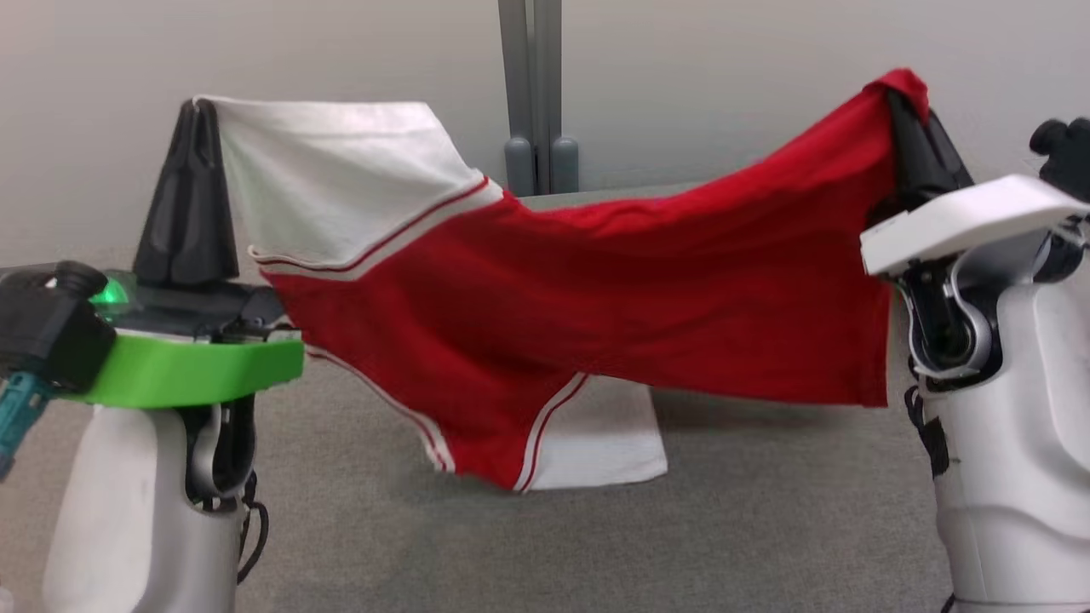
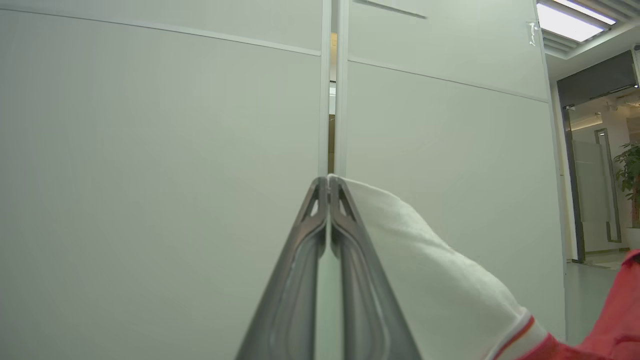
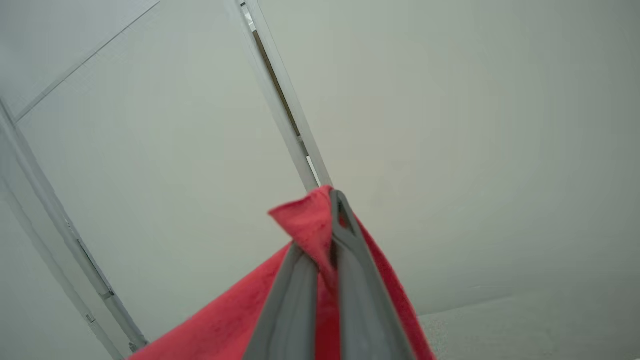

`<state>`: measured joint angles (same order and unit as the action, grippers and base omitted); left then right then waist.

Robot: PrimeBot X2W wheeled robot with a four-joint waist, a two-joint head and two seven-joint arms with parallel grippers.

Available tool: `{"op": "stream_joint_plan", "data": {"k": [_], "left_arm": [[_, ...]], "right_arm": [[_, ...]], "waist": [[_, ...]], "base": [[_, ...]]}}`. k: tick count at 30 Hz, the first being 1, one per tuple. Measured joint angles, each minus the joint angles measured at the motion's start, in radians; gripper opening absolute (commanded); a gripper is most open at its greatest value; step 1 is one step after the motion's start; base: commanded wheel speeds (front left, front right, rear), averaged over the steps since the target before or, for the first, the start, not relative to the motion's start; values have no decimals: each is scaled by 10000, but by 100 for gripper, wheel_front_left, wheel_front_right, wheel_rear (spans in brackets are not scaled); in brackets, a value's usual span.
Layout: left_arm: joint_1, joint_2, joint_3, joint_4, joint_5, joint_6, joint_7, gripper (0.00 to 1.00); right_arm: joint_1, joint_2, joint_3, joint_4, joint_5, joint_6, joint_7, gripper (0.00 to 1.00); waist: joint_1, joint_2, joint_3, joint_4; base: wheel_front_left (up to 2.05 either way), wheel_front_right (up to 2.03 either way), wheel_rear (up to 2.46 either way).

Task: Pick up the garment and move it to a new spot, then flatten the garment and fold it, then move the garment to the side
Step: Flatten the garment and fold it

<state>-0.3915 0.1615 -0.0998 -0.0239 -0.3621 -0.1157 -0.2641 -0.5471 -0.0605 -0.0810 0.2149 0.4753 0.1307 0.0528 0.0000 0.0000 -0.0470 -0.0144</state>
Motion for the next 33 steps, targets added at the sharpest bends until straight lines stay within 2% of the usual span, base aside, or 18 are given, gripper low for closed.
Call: {"op": "stream_joint_plan", "data": {"k": [9, 18, 25, 29, 33], "left_arm": [[-1212, -211, 725, -416, -573, -31, 0, 0], [-1002, -209, 941, -662, -963, 117, 385, 0], [-2020, 86, 755, 161, -1440, 100, 1542, 0], [-3670, 577, 520, 1064, -1471, 8, 1975, 0], [-5712, 1062, 50, 2539, -1365, -82, 2109, 0]], "right_arm": [[-1313, 88, -104, -1049, 8, 0, 775, 0], [-511, 115, -938, -1047, -134, 0, 1530, 0], [-959, 117, -1691, -341, -351, 0, 2102, 0], [-2135, 107, -1701, 259, -579, 0, 2201, 0], [-4005, 125, -1657, 1835, -905, 0, 2080, 0]], "waist": [[0, 0, -320, -114], [0, 0, -222, 0], [0, 0, 343, 104], [0, 0, 982, 152], [0, 0, 1829, 136]], "base": [[0, 0, 0], [0, 0, 0], [0, 0, 0], [0, 0, 0], [0, 0, 0]]}}
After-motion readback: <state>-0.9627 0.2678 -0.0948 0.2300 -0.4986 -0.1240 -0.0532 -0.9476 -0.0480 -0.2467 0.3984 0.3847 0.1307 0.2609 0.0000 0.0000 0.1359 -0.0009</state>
